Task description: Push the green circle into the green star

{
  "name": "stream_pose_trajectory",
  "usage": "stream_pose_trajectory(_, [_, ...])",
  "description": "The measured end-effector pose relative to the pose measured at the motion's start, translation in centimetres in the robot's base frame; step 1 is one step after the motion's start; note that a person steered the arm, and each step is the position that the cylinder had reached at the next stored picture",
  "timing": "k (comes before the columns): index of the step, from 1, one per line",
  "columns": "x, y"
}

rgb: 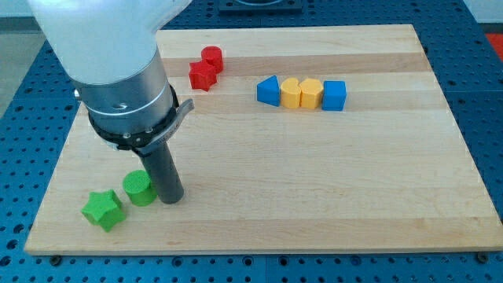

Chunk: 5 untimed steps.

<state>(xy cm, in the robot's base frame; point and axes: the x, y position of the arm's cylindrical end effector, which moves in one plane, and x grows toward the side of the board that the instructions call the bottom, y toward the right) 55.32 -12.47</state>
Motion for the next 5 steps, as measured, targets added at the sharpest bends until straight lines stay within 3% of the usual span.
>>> stream_pose_trajectory(1, [-2.2, -0.2])
stream_pose_trajectory(5, [-1.6, -2.9])
